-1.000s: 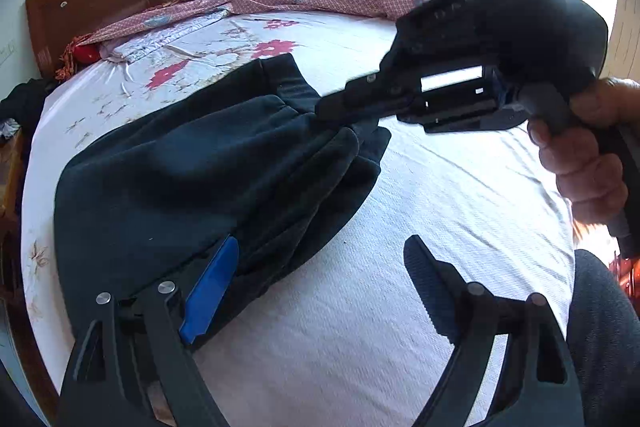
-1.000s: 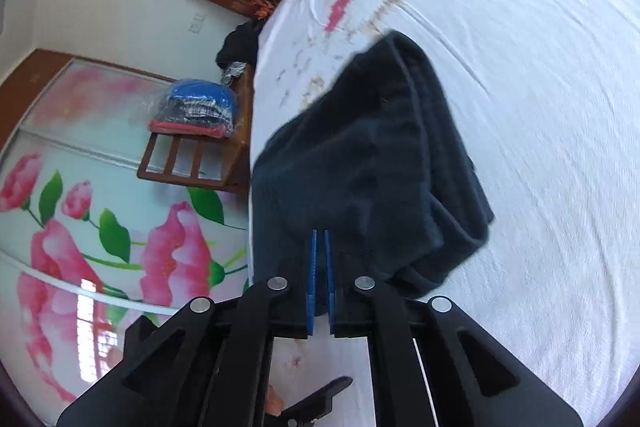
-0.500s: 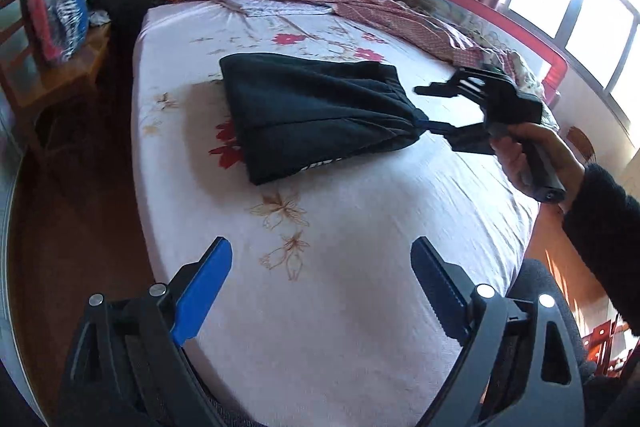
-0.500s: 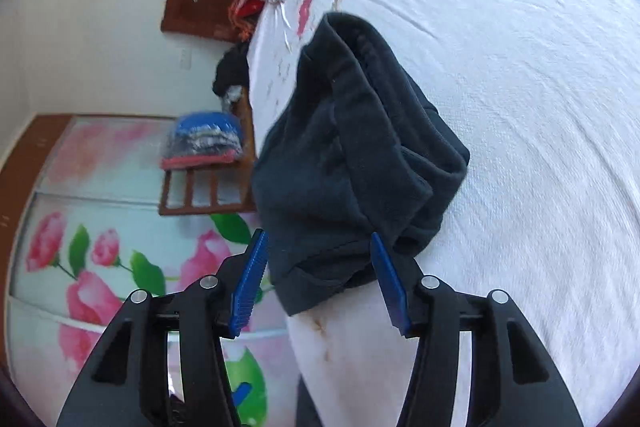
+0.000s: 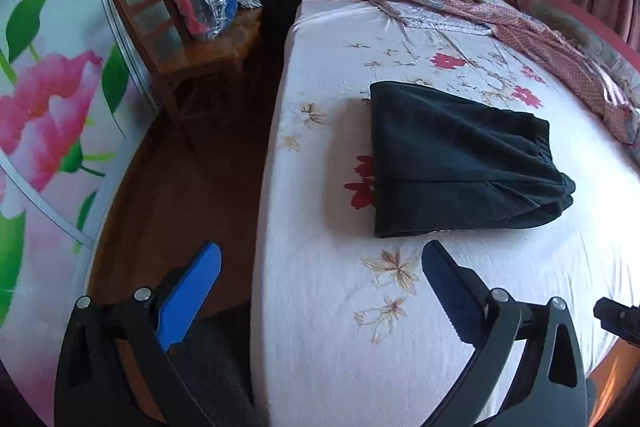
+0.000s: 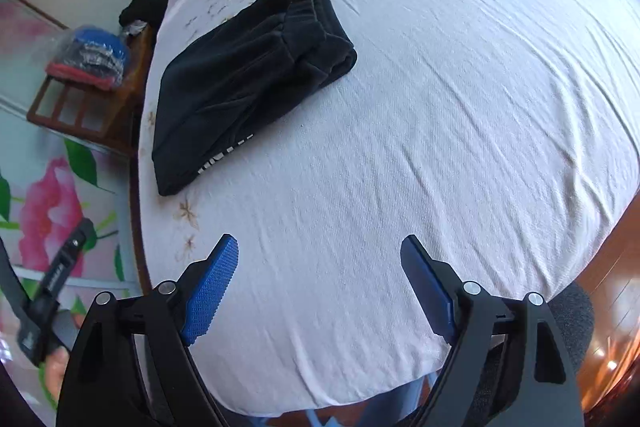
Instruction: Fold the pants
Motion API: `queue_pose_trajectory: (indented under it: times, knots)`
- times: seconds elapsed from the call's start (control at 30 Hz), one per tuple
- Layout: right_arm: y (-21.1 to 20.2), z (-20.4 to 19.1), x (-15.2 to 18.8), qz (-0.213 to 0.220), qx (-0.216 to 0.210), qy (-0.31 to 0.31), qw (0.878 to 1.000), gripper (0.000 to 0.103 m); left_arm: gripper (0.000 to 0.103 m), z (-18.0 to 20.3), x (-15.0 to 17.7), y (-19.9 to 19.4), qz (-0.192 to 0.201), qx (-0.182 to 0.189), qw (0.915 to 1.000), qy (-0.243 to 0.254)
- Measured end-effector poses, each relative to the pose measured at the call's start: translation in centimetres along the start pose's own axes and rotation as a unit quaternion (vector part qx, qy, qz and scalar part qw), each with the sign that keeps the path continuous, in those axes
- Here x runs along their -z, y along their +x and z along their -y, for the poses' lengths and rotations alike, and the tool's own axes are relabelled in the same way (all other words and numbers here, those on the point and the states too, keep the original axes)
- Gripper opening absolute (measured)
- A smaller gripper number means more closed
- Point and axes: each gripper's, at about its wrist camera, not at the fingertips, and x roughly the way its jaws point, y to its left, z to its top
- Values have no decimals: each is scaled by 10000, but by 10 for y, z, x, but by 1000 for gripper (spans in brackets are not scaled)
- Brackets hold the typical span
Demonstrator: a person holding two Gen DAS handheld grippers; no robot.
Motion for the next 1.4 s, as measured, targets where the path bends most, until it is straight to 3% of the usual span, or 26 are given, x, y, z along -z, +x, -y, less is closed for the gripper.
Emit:
queue_pose_trajectory:
  times: [0.1, 0.13, 0.23, 0.3, 0.37, 0.5, 0.57, 0.63, 0.73, 0.83, 0.97, 1.07, 1.13, 1.23, 1.3, 1.33, 1.4]
  knots:
    - [-5, -19, 3, 437, 294, -278, 9982, 84, 101, 8, 2, -10, 176, -611, 9980, -2]
    - [-7, -21, 3, 567, 247, -253, 9978, 84, 101, 8, 5, -14, 218, -600, 9980, -21]
    - [-14, -32, -24, 1159, -686, -247, 9906, 84, 101, 7, 16, -21, 352, -352, 9987, -57]
    - [-15, -53, -51, 1868, -470, -706, 9787, 84, 101, 0, 22, -23, 382, -265, 9986, -240]
    - [5, -79, -77, 2058, -682, -1236, 9684, 84, 101, -6, 24, -18, 215, 24, 9990, -380]
    - [60, -121, -106, 1739, -958, -1882, 9619, 84, 101, -17, 26, -9, -11, 29, 9987, -501]
    - [89, -130, -101, 1423, -1028, -2116, 9615, 84, 101, -25, 28, -5, -23, -16, 9981, -622]
    - [123, -137, -79, 784, -924, -2476, 9613, 84, 101, -37, 28, 4, -163, 3, 9960, -878]
    - [131, -140, -38, 965, -602, -3328, 9361, 85, 101, -51, 29, 19, -417, 201, 9911, -1245]
    - [102, -133, -39, 1218, -942, -3023, 9407, 85, 101, -60, 33, 30, -538, 225, 9877, -1451]
    - [80, -165, -39, 1732, -1183, -3325, 9195, 85, 101, -64, 35, 35, -517, 126, 9872, -1501]
    - [106, -200, -34, 1338, -1289, -3651, 9122, 85, 101, -71, 31, 31, -367, -26, 9875, -1531]
    - [142, -215, -26, 556, -1065, -3793, 9174, 85, 101, -82, 28, 22, -110, -200, 9870, -1591]
    - [147, -215, -5, 556, -1103, -3937, 9109, 87, 101, -100, 24, 14, 59, -191, 9839, -1775]
    - [139, -209, -2, 408, -1386, -3782, 9144, 87, 101, -109, 24, 15, 74, -210, 9806, -1949]
    - [134, -204, -3, 253, -1530, -3662, 9175, 87, 101, -111, 26, 16, 59, -201, 9793, -2016]
    - [122, -185, -10, 246, -1745, -2996, 9377, 87, 101, -110, 25, 23, -58, -96, 9792, -2027]
